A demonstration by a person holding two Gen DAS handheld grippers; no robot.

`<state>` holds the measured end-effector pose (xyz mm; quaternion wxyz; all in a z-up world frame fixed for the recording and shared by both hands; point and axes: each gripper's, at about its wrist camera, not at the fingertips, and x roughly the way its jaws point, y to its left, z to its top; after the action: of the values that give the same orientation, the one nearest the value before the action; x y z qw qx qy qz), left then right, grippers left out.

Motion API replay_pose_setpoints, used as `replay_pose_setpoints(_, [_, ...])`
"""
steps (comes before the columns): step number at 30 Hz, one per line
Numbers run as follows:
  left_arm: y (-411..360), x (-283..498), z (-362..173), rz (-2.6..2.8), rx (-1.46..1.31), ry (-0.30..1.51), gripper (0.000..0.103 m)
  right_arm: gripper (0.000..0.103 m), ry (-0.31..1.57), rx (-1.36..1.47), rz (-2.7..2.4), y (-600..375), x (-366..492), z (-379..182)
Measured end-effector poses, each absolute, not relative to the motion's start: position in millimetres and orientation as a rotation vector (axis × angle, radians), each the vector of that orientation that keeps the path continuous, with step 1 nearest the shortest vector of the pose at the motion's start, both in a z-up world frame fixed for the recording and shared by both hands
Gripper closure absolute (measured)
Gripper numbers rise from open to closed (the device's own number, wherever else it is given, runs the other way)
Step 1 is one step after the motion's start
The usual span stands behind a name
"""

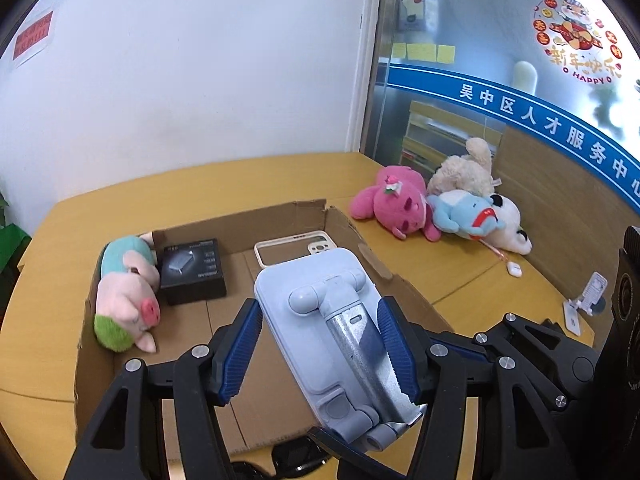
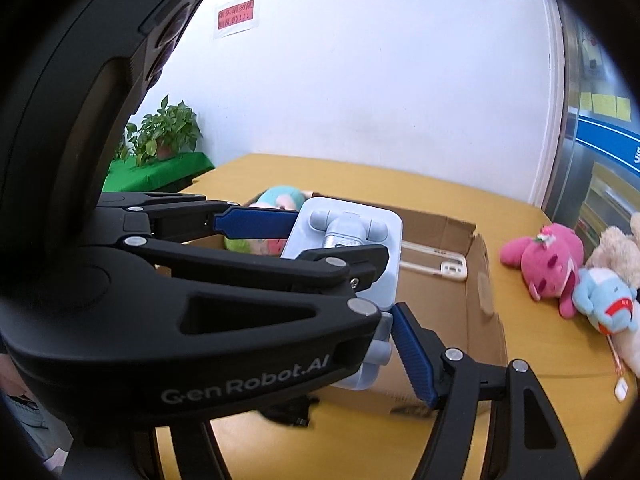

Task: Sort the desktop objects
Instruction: 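Carry the phone stand with the right gripper into the box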

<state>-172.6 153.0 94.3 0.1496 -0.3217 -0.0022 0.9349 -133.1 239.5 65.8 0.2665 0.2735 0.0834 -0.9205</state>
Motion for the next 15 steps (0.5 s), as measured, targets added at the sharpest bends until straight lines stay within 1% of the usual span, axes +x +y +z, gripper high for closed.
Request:
replay_pose_setpoints(8, [140, -223, 102, 2.692, -0.953, -0.016, 0.046, 0.034, 0.213, 0.753, -2.467, 227, -180, 73])
replay_pose_setpoints(15, [123, -276, 89, 2.685, -1.027, -0.045, 0.046, 0.034, 0.195, 0.825, -2.420, 211, -229, 64])
